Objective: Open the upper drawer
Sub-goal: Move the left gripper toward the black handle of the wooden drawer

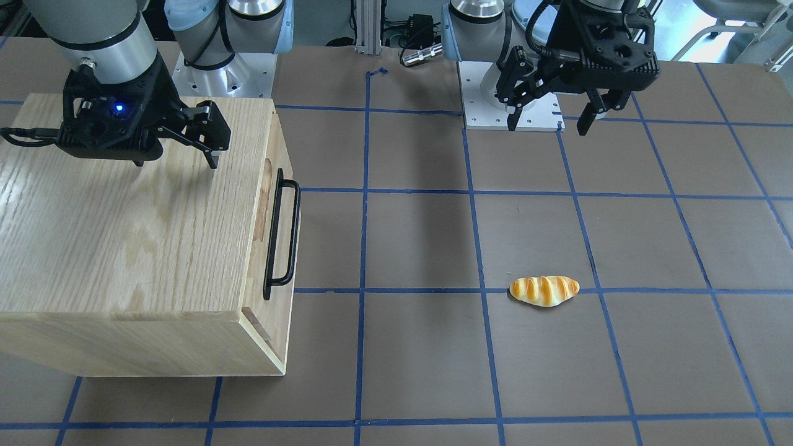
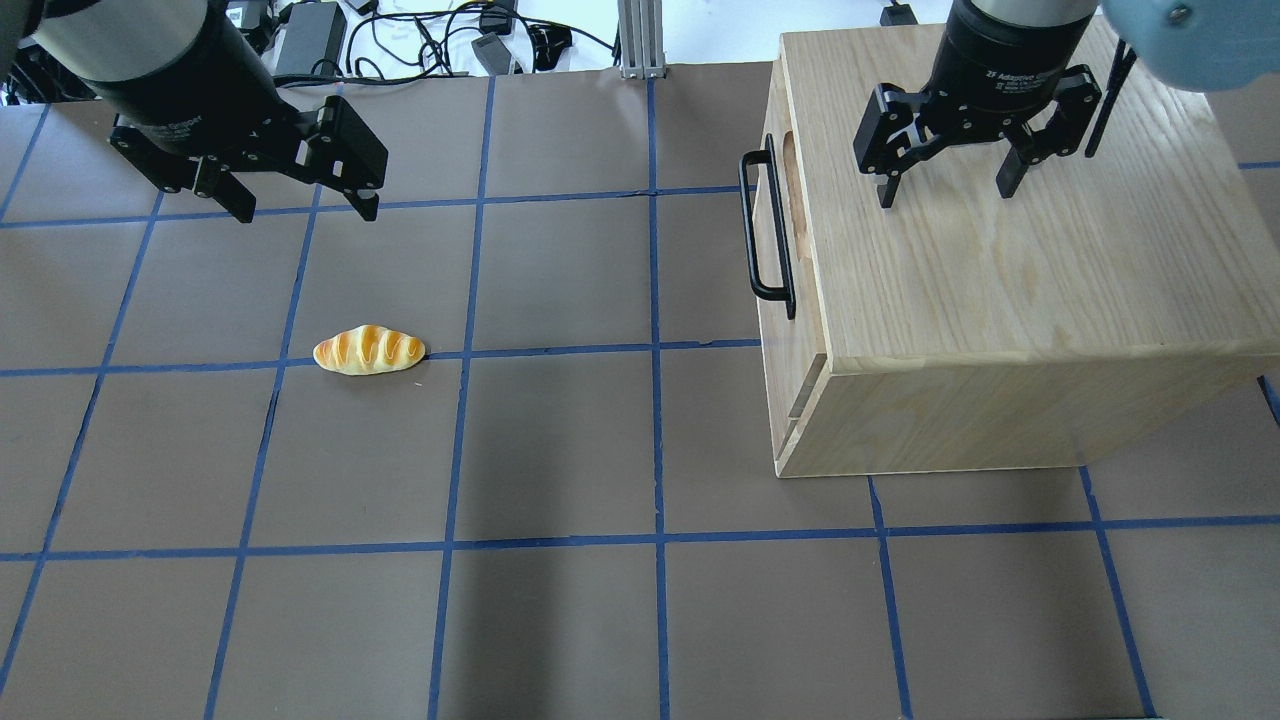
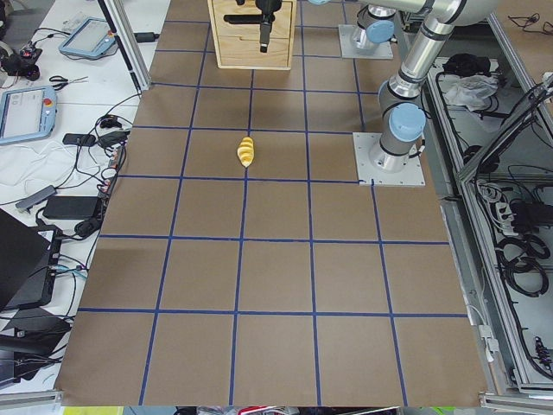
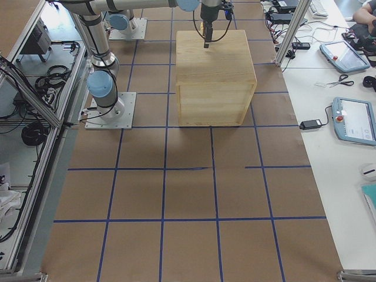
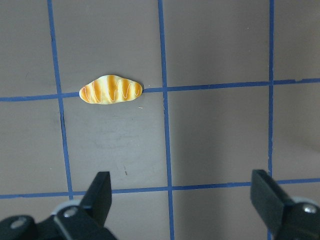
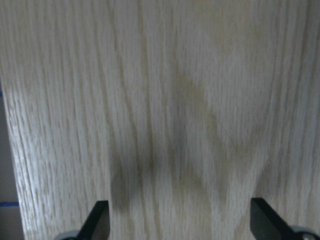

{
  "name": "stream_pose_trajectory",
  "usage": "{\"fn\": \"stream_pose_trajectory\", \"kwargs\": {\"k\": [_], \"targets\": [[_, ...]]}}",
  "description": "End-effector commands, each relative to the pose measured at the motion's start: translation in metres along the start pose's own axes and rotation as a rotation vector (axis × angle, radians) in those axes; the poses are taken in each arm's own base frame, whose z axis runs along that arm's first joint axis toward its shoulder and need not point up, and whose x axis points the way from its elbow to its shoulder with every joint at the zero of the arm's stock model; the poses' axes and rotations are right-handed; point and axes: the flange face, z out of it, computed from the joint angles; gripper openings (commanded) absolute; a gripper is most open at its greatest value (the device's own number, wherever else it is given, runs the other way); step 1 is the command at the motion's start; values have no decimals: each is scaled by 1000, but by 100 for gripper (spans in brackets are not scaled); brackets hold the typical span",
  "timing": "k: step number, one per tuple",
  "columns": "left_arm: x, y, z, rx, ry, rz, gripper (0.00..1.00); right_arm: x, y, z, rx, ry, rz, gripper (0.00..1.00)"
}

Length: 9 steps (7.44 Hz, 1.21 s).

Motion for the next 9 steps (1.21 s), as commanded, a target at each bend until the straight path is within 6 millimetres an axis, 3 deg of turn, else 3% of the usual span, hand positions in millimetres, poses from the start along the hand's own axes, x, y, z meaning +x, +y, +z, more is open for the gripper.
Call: {"fn": "stream_pose_trajectory", "kwargs": {"k": [1, 6, 9], "targets": [[1, 0, 8, -37, 3, 1, 100, 0, 0, 0, 1, 0, -1, 100], [1, -1, 9, -39, 4, 0, 100, 0, 0, 0, 1, 0, -1, 100], [2, -8, 25, -63, 9, -1, 100, 0, 0, 0, 1, 0, -1, 100]]}}
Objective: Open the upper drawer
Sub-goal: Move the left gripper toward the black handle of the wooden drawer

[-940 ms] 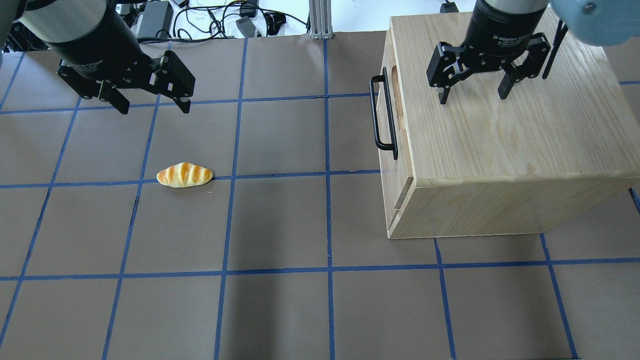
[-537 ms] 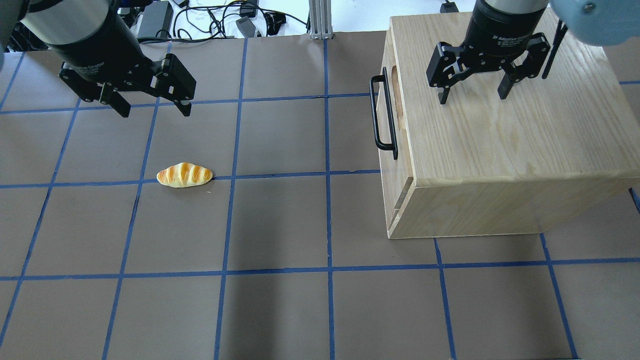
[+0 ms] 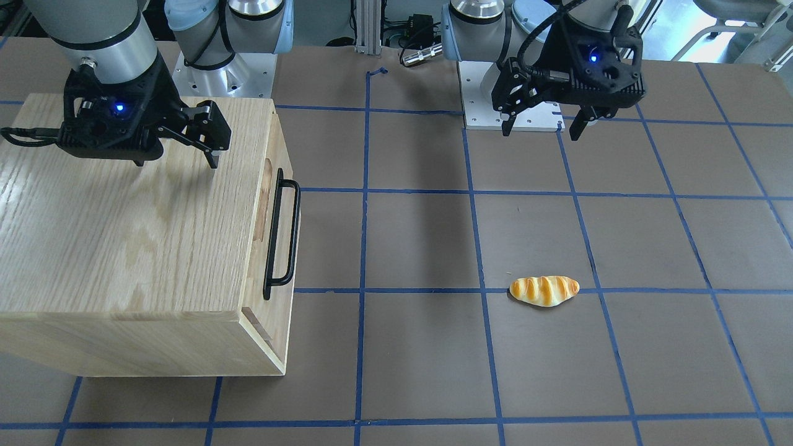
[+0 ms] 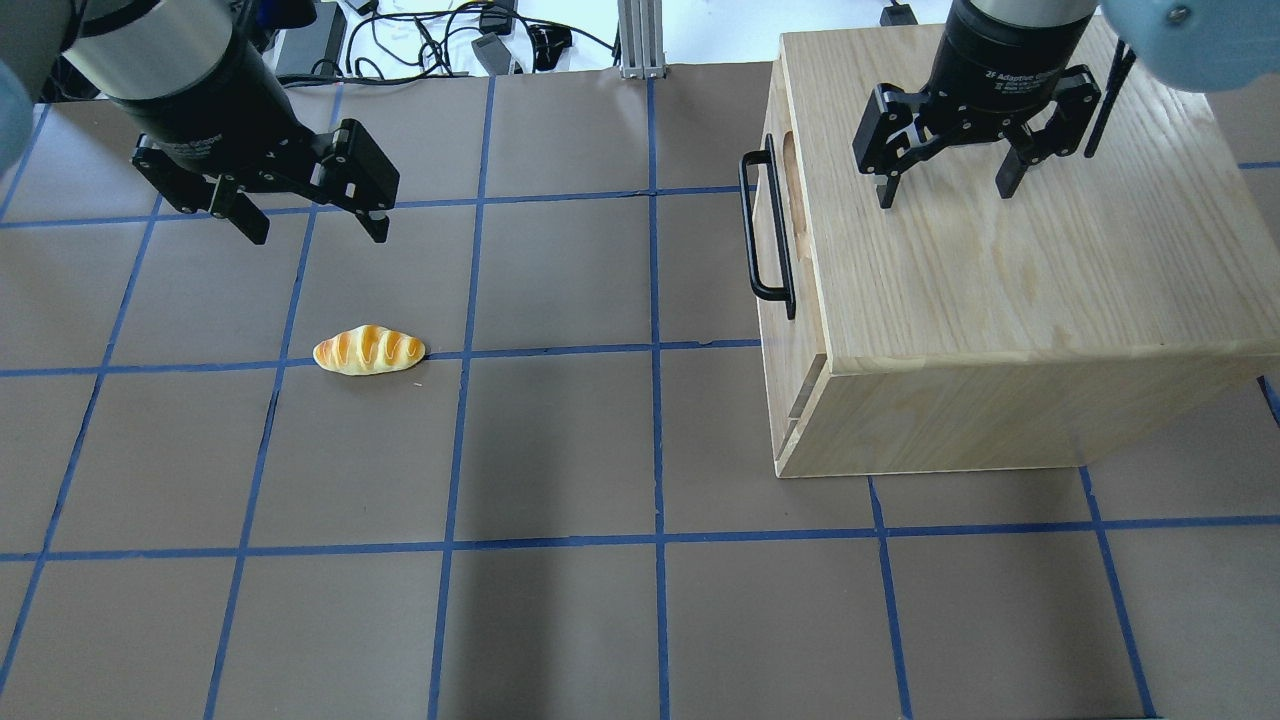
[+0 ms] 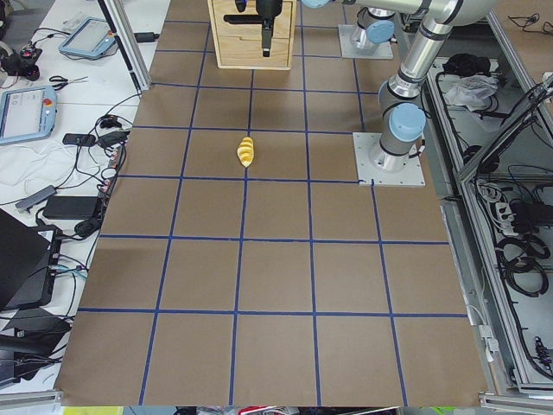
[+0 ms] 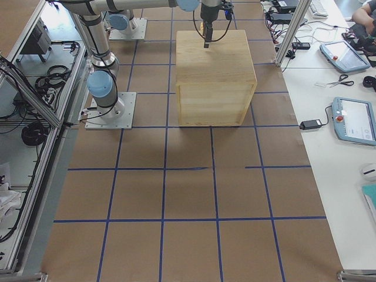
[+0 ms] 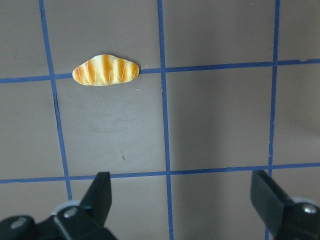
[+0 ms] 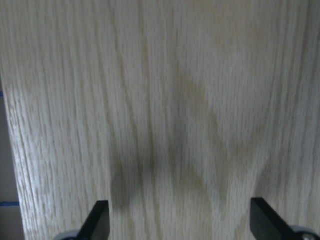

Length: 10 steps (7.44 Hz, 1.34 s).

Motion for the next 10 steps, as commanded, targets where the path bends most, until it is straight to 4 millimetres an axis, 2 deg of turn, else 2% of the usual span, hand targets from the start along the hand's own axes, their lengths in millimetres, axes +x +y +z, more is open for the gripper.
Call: {"fn": "stream_pose_trajectory", "kwargs": {"k": [1, 3, 4, 6, 7, 8, 10], "targets": [[2, -14, 15, -16, 13, -21, 100, 0, 0, 0, 0, 0, -2, 100], [27, -57, 49, 32, 197, -174, 100, 0, 0, 0, 0, 0, 0, 100], [60, -71, 63, 59, 248, -186, 100, 1, 0, 0, 0, 0, 1, 100], [126, -86, 104, 18, 365, -293, 100, 0, 0, 0, 0, 0, 0, 100], [149, -91, 114, 14, 404, -367, 100, 0, 0, 0, 0, 0, -2, 100], [161, -95, 120, 5, 468, -385, 100, 0, 0, 0, 0, 0, 0, 100], [172, -96, 128, -38, 528, -397, 100, 0, 0, 0, 0, 0, 0, 100]]}}
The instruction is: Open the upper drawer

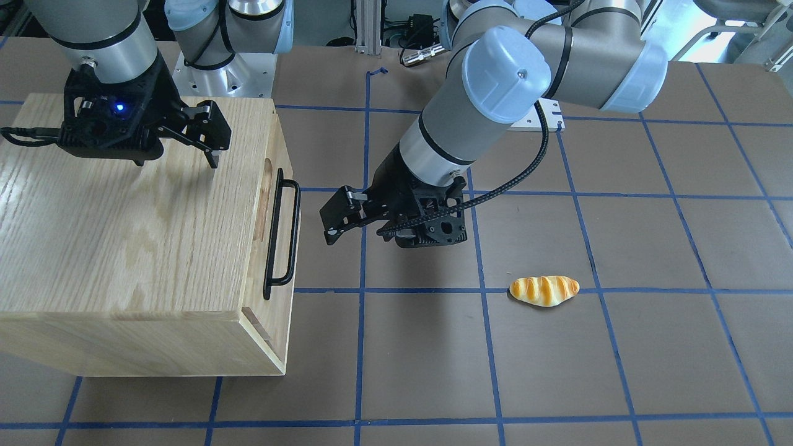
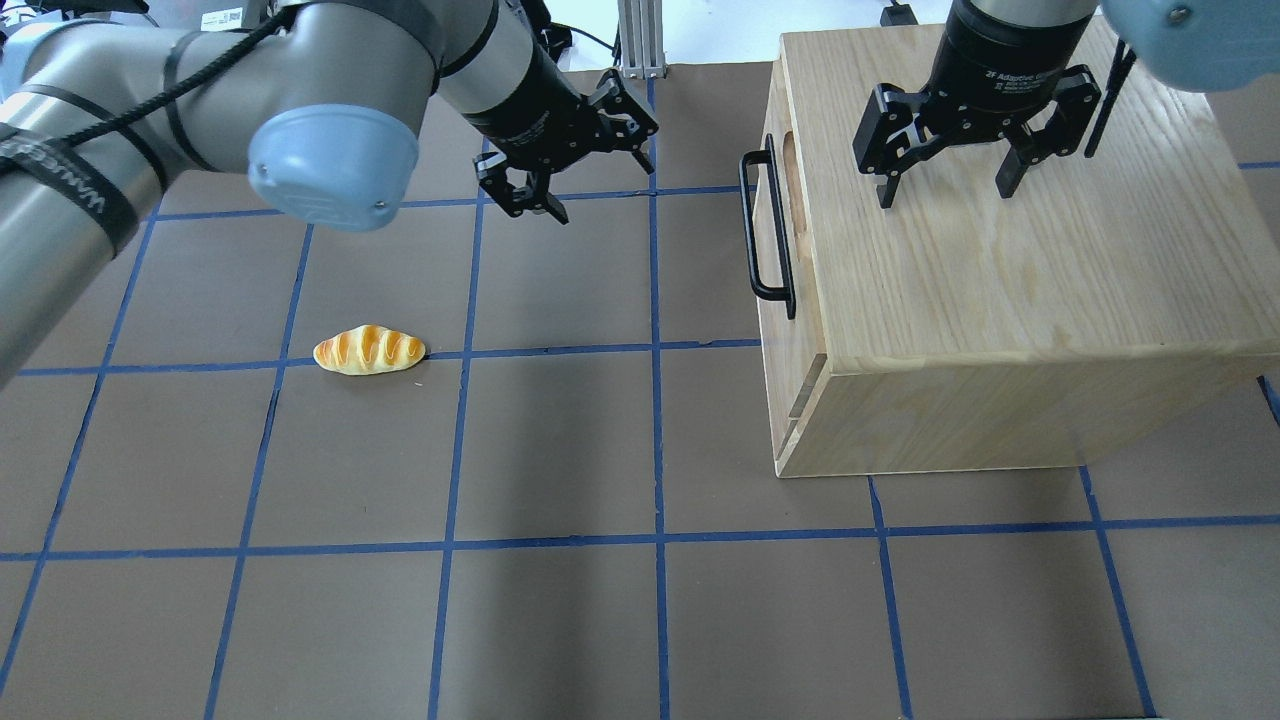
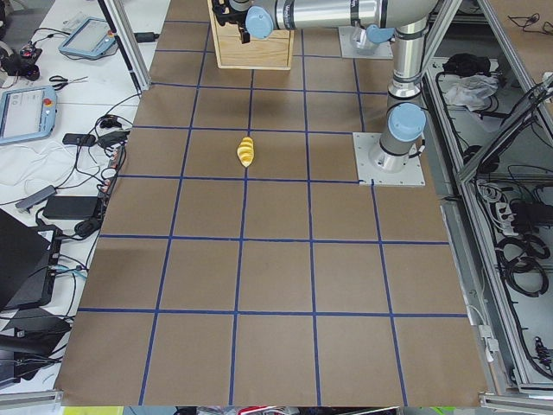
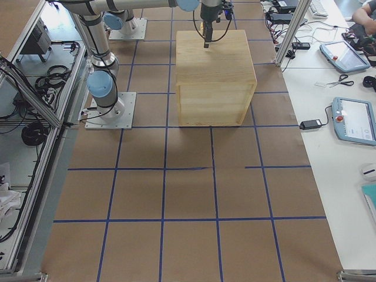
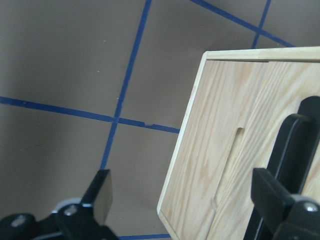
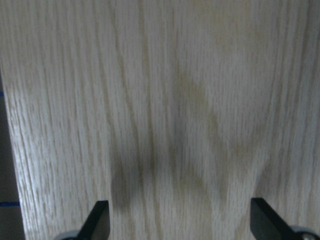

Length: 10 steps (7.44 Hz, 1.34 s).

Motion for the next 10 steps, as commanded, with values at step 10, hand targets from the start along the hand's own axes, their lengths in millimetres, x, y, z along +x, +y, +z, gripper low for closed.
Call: {"fn": "stream_pose_trajectory", "kwargs": {"k": [10], "targets": [[22, 30, 59, -63, 12, 67, 100, 0, 0, 0, 0, 0, -1, 100]]}}
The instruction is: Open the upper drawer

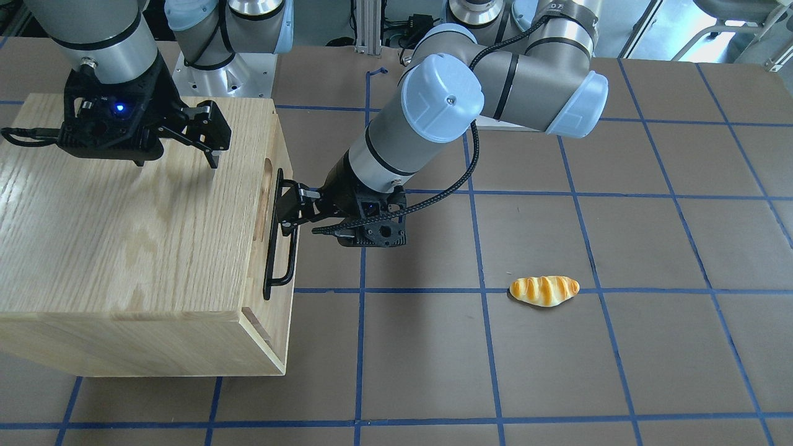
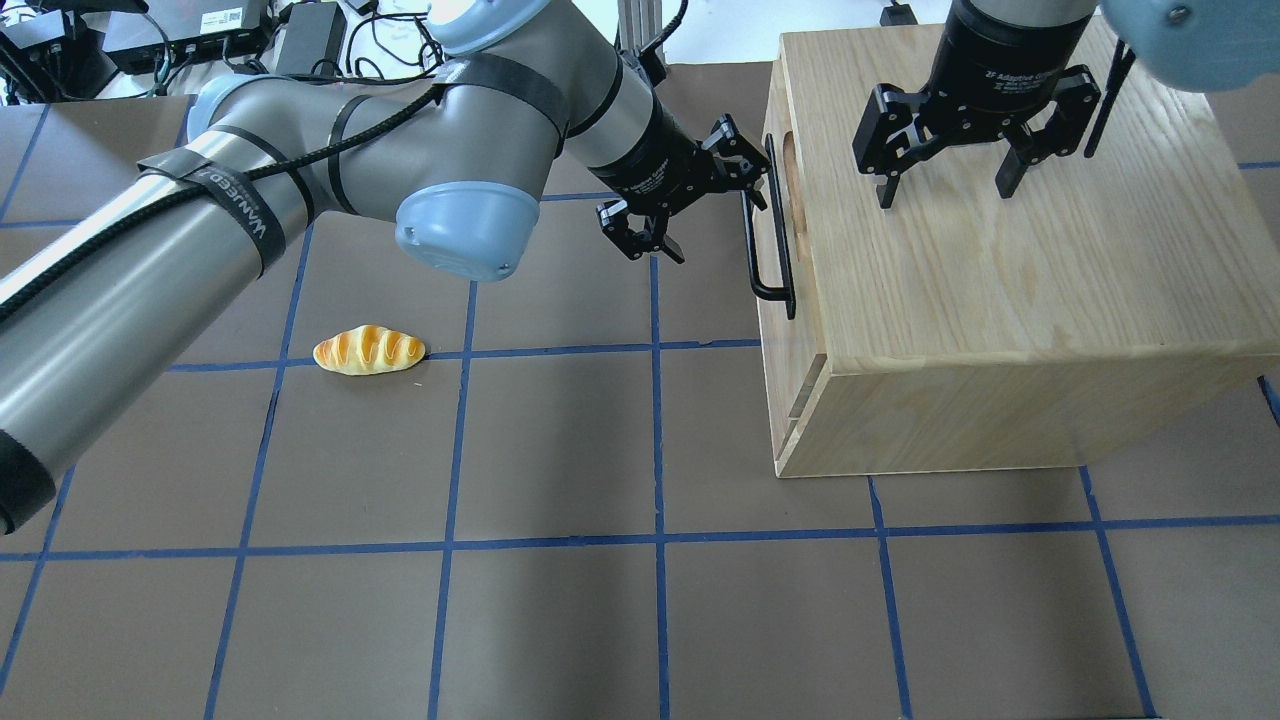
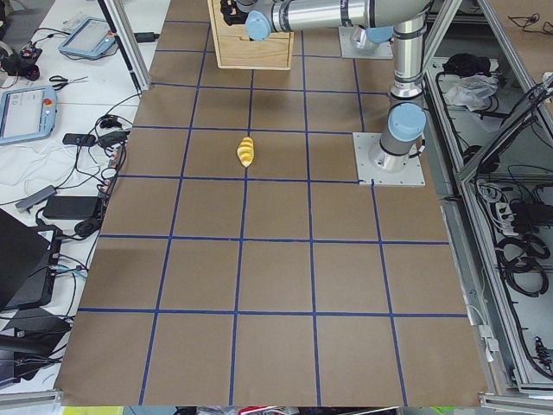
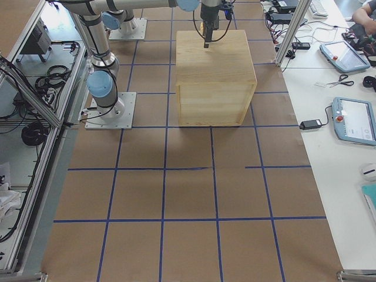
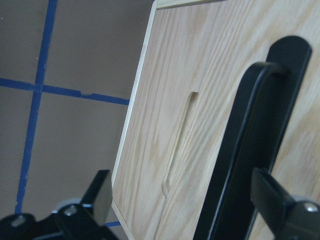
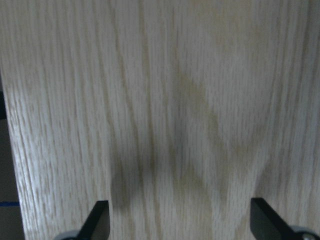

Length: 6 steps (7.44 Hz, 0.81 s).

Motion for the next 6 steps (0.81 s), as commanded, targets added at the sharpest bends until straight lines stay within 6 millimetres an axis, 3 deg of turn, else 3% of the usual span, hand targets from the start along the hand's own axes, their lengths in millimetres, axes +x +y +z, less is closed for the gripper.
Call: {"fn": "stream_pose_trajectory", "kwargs": {"k": [1, 6], "targets": [[-1, -1, 12, -9, -10, 4, 100, 0, 0, 0, 0, 0, 1, 100], [-6, -2, 15, -2, -41, 81, 100, 0, 0, 0, 0, 0, 1, 100]]}}
